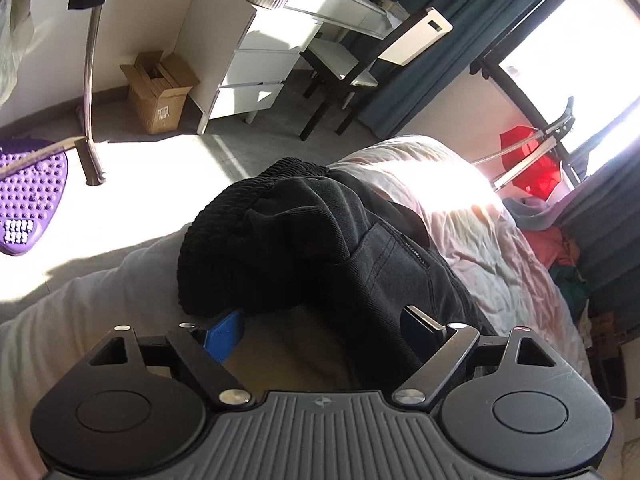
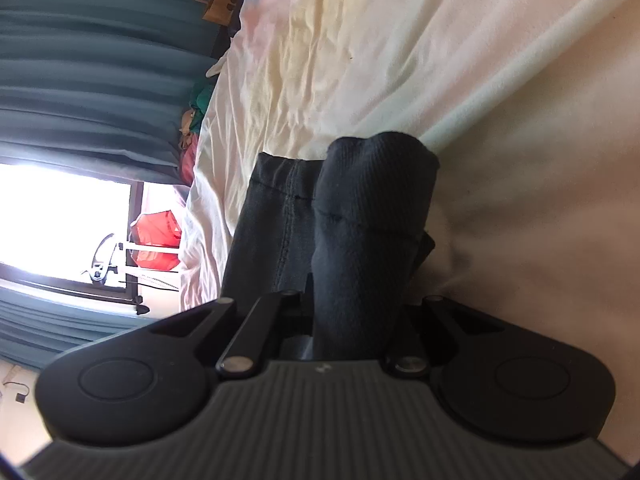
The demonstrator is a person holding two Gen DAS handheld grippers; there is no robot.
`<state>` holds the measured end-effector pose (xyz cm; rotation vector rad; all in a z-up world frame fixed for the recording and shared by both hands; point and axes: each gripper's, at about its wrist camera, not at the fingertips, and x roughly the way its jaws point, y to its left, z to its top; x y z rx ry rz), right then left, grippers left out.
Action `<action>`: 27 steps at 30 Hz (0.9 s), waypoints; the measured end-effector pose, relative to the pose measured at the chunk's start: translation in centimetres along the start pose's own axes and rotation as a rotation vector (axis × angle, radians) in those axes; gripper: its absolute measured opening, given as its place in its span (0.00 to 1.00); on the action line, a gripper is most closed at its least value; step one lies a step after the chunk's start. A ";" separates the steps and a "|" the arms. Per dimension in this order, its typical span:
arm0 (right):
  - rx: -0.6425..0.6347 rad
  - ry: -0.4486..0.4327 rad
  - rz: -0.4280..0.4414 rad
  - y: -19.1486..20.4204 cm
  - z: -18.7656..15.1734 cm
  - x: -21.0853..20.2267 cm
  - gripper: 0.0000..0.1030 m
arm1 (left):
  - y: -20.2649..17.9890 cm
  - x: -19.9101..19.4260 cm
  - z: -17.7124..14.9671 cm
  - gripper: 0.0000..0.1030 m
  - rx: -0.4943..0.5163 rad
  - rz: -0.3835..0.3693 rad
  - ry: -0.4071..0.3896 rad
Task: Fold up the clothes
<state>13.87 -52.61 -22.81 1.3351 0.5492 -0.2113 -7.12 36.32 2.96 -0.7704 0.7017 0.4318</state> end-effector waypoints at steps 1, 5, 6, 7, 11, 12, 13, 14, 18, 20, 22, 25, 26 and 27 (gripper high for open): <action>-0.005 -0.003 0.000 0.1 0.0 0.0 0.12 | -0.4 -0.7 -0.3 0.85 0.034 0.015 -0.021; -0.007 -0.017 0.011 0.7 0.1 -0.1 0.12 | -2.9 -3.5 -1.3 0.87 0.186 0.065 -0.117; -0.009 -0.022 0.017 0.9 0.1 -0.1 0.12 | -4.6 -4.1 -1.6 0.87 0.222 0.067 -0.141; -0.015 -0.026 0.025 1.0 0.1 -0.2 0.12 | -5.8 -4.5 -2.0 0.87 0.267 0.069 -0.170; -0.042 -0.042 0.045 1.6 0.1 -0.7 0.12 | -12.0 -4.5 -4.2 0.91 0.408 0.009 -0.244; -0.042 -0.043 0.045 1.7 0.1 -0.8 0.12 | -13.4 -4.3 -4.8 0.92 0.433 -0.019 -0.248; -0.042 -0.044 0.045 1.7 0.1 -0.8 0.12 | -14.7 -4.1 -5.4 0.92 0.458 -0.046 -0.252; -0.041 -0.046 0.045 1.8 0.2 -0.8 0.12 | -16.1 -3.6 -6.1 0.92 0.484 -0.068 -0.251; -0.034 -0.047 0.043 1.8 0.2 -0.9 0.12 | -21.8 0.3 -10.1 0.92 0.581 -0.128 -0.238; -0.029 -0.050 0.044 1.7 0.3 -1.1 0.12 | -24.2 2.8 -12.0 0.92 0.627 -0.154 -0.223; -0.023 -0.050 0.048 1.6 0.4 -1.1 0.12 | -26.1 5.3 -13.7 0.92 0.656 -0.158 -0.204; -0.017 -0.049 0.048 1.5 0.4 -1.1 0.12 | -28.1 8.7 -16.1 0.92 0.698 -0.155 -0.183; -0.019 -0.049 0.050 1.5 0.4 -1.1 0.12 | -28.3 10.0 -16.9 0.92 0.714 -0.149 -0.178; -0.020 -0.049 0.053 1.4 0.4 -1.1 0.12 | -28.6 11.3 -17.8 0.92 0.731 -0.143 -0.173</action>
